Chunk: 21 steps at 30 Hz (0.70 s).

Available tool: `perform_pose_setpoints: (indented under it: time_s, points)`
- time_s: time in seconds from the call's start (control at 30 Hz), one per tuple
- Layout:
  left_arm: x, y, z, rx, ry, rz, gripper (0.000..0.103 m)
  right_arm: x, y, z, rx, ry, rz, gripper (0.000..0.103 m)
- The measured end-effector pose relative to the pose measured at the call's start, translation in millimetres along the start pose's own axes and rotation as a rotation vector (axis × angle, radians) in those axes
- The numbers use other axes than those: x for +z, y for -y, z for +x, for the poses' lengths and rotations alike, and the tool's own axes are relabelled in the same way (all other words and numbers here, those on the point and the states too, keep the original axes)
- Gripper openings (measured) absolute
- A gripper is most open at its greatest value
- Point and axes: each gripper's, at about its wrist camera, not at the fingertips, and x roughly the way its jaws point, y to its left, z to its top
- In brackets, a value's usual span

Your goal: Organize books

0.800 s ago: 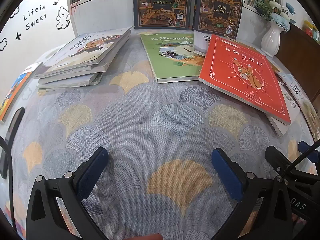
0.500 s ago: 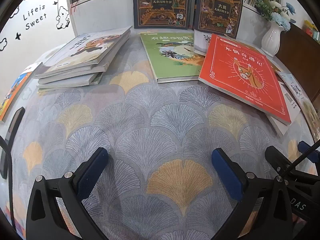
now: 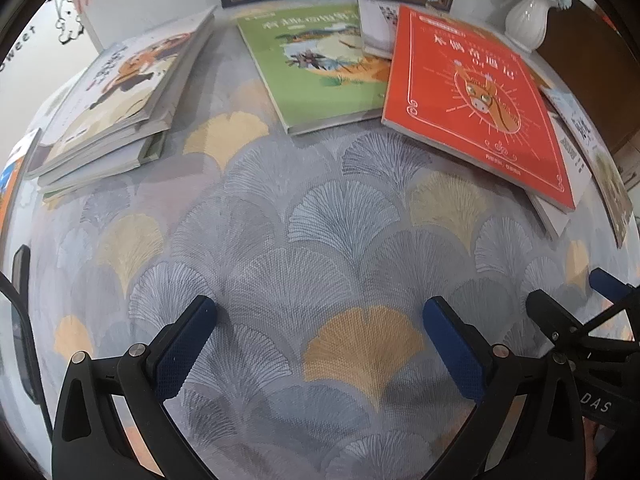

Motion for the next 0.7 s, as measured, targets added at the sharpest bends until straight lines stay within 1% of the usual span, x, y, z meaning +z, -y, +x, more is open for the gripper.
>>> perform_pose_setpoints:
  time_s: [0.07, 0.1, 0.17, 0.2, 0.27, 0.33, 0.4, 0.47, 0.53, 0.6, 0.63, 0.7]
  points:
    - [3.7, -1.3, -1.5, 0.001, -0.002, 0.003, 0.102, 2.6, -0.3, 0.1, 0.016, -0.009, -0.017, 0.103]
    - [7.0, -2.5, -4.7, -0.003, 0.018, 0.003, 0.102, 2.5, 0.3, -1.0, 0.024, -0.012, -0.02, 0.103]
    - [19.6, -2.3, -19.2, -0.022, 0.09, 0.026, 0.102, 2.1, 4.5, -5.3, 0.061, -0.009, -0.004, 0.103]
    - [24.2, -2.3, -26.3, -0.035, 0.119, 0.041, 0.102, 1.7, 8.1, -11.3, 0.095, 0.004, 0.015, 0.103]
    - [41.0, -1.6, -43.5, -0.075, 0.183, 0.088, 0.102, 3.2, 17.2, -24.4, 0.135, 0.035, 0.044, 0.103]
    - [58.5, 0.0, -50.3, -0.137, 0.198, 0.131, 0.102, 9.5, 22.0, -35.0, 0.164, 0.075, 0.063, 0.103]
    - [72.7, 4.3, -52.5, -0.169, 0.209, 0.155, 0.102, 20.5, 26.3, -43.2, 0.174, 0.113, 0.078, 0.103]
    - [95.1, 14.7, -44.5, -0.218, 0.182, 0.175, 0.102, 37.5, 28.9, -44.5, 0.193, 0.141, 0.097, 0.103]
    - [111.7, 17.9, -32.5, -0.298, 0.134, 0.167, 0.102, 49.2, 30.8, -42.1, 0.196, 0.162, 0.113, 0.103]
    - [119.0, 20.4, -21.7, -0.35, 0.097, 0.15, 0.102, 61.7, 32.0, -34.6, 0.193, 0.164, 0.12, 0.101]
    - [122.6, 21.9, -15.9, -0.366, 0.078, 0.138, 0.102, 63.7, 33.7, -31.1, 0.193, 0.163, 0.124, 0.099]
    - [129.4, 21.2, -4.2, -0.387, 0.053, 0.117, 0.101, 73.6, 40.9, -22.3, 0.209, 0.152, 0.142, 0.097]
